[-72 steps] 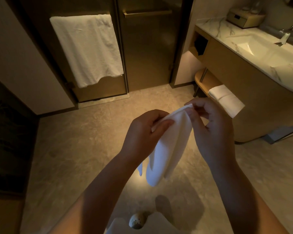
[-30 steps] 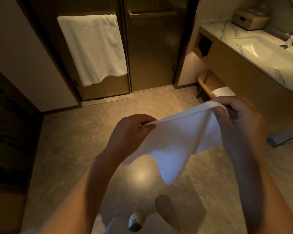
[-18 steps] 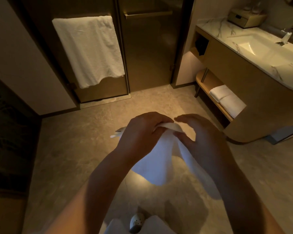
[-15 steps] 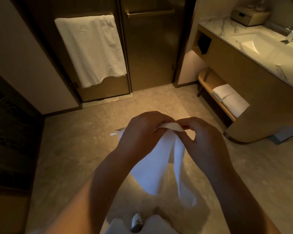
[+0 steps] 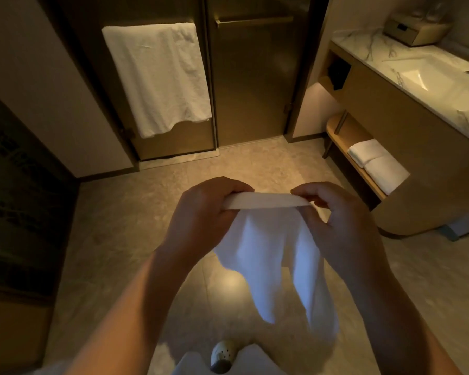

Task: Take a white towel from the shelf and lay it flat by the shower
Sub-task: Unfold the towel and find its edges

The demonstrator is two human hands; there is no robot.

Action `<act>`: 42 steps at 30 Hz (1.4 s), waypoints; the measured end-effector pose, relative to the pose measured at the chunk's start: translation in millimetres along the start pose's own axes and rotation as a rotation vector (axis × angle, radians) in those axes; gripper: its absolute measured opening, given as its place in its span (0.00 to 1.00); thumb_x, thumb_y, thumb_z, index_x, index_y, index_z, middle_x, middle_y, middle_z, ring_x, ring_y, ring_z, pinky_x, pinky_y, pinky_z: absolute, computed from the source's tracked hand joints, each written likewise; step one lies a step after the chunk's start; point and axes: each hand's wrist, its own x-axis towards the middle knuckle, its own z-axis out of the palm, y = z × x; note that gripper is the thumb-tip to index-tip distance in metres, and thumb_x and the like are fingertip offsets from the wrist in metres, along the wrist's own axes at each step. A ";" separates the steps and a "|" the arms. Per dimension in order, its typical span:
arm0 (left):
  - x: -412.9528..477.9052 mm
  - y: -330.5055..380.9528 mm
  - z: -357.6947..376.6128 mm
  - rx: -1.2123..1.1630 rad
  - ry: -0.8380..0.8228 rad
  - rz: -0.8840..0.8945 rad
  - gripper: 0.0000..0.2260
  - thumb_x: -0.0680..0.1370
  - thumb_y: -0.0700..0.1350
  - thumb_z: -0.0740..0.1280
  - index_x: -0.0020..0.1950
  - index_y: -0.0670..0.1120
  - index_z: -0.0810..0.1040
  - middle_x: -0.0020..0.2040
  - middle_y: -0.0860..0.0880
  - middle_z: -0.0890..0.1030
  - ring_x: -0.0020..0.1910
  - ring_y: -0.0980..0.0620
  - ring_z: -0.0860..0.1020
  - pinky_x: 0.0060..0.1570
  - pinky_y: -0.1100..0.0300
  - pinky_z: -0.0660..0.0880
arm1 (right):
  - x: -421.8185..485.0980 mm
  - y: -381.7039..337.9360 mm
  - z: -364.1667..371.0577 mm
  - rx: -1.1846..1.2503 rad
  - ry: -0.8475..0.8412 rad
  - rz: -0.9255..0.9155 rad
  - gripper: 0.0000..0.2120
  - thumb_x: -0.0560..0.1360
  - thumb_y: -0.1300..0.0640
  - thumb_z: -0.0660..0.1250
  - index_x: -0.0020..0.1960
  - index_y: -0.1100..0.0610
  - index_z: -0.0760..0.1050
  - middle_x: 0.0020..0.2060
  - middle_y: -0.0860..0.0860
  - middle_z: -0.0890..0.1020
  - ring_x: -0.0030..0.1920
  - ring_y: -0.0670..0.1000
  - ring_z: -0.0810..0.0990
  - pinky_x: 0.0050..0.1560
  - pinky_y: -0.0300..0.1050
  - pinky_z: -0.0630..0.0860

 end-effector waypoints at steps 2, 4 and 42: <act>1.0 9.8 2.8 -0.012 -0.023 0.029 0.13 0.69 0.43 0.64 0.51 0.52 0.81 0.43 0.61 0.79 0.45 0.62 0.76 0.41 0.74 0.68 | -1.6 -2.6 3.2 0.004 -0.061 -0.020 0.14 0.75 0.51 0.66 0.61 0.48 0.76 0.51 0.40 0.80 0.51 0.38 0.76 0.51 0.33 0.70; 0.9 16.5 6.5 0.034 -0.058 0.086 0.14 0.70 0.40 0.64 0.53 0.50 0.81 0.46 0.57 0.81 0.46 0.59 0.77 0.43 0.72 0.67 | -3.9 -4.3 9.3 -0.014 -0.085 -0.050 0.16 0.75 0.51 0.67 0.63 0.49 0.75 0.52 0.41 0.79 0.52 0.41 0.76 0.51 0.38 0.73; -7.1 27.6 26.6 -0.093 0.045 0.036 0.04 0.75 0.45 0.69 0.48 0.50 0.83 0.39 0.53 0.82 0.38 0.57 0.78 0.39 0.52 0.77 | -15.9 -27.5 27.2 0.425 0.249 0.265 0.13 0.70 0.39 0.67 0.50 0.43 0.79 0.43 0.36 0.82 0.44 0.37 0.81 0.41 0.33 0.77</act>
